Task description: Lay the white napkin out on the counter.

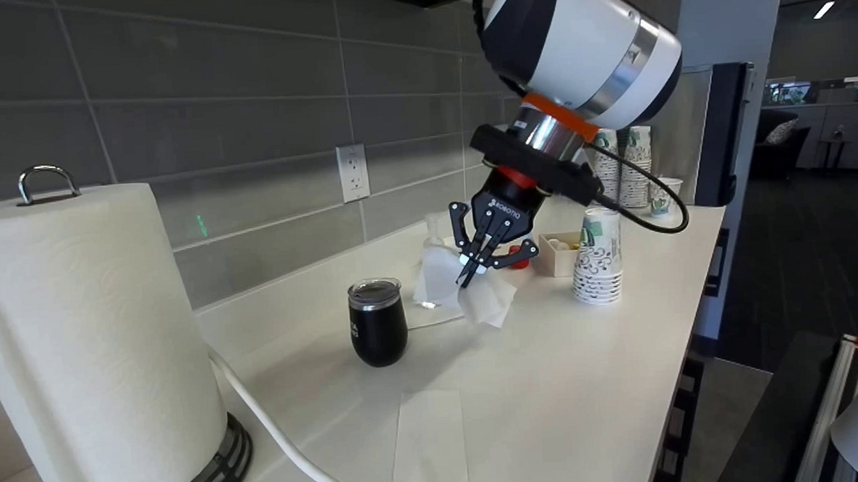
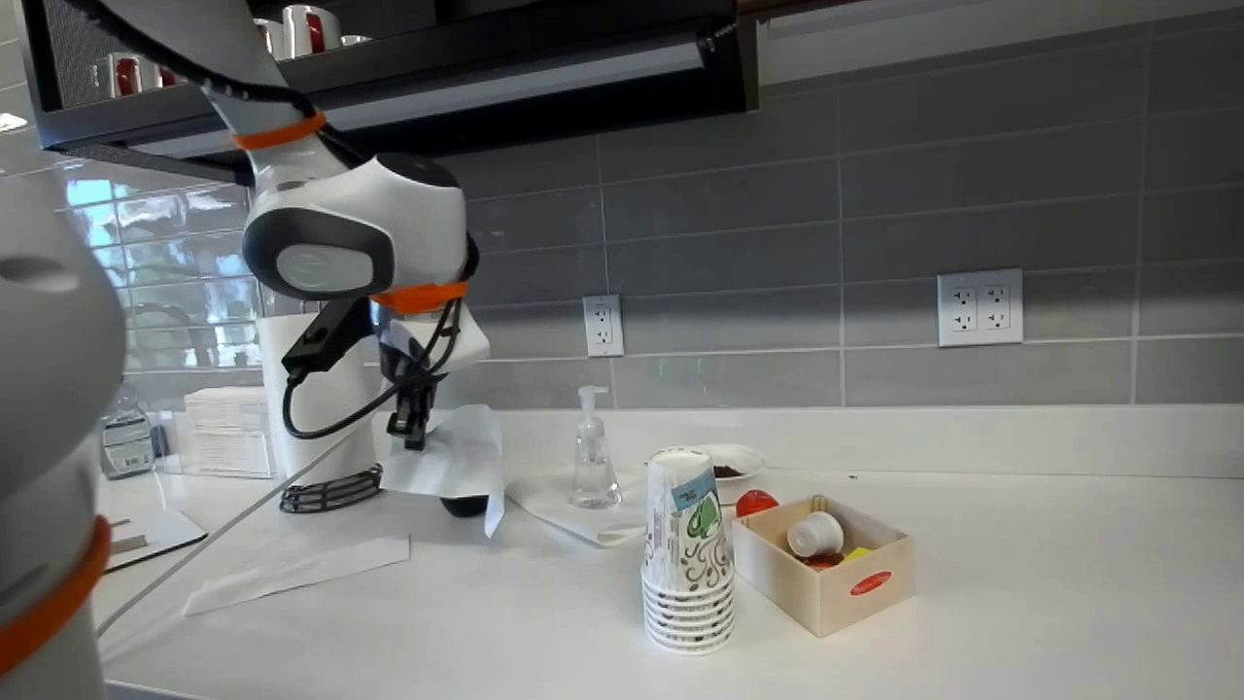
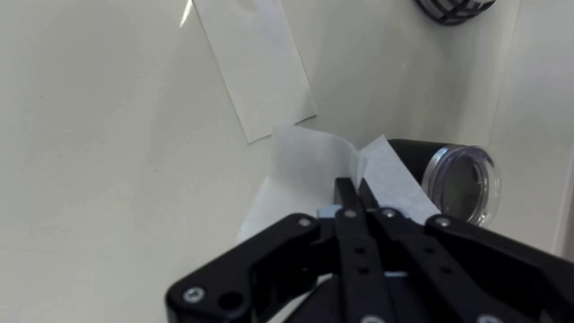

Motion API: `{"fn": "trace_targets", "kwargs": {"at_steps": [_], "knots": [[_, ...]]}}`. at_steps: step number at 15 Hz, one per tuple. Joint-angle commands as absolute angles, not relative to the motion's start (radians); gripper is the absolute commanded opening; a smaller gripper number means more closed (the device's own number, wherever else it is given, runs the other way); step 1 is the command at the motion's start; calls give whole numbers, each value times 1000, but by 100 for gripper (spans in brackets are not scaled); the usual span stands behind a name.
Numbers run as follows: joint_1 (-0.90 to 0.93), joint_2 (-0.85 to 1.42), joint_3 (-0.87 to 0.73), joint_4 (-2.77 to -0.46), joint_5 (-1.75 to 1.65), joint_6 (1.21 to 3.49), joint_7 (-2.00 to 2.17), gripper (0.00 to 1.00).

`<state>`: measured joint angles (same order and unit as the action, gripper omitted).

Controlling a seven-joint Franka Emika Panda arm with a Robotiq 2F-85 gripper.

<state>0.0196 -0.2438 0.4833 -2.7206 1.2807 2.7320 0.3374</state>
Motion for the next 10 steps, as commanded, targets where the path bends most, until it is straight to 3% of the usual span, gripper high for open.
{"fn": "trace_targets", "kwargs": {"at_steps": [1, 10], "knots": [[97, -364, 299, -2791, 1339, 2563, 157, 0], [83, -284, 81, -2750, 1324, 2151, -201, 0]]}}
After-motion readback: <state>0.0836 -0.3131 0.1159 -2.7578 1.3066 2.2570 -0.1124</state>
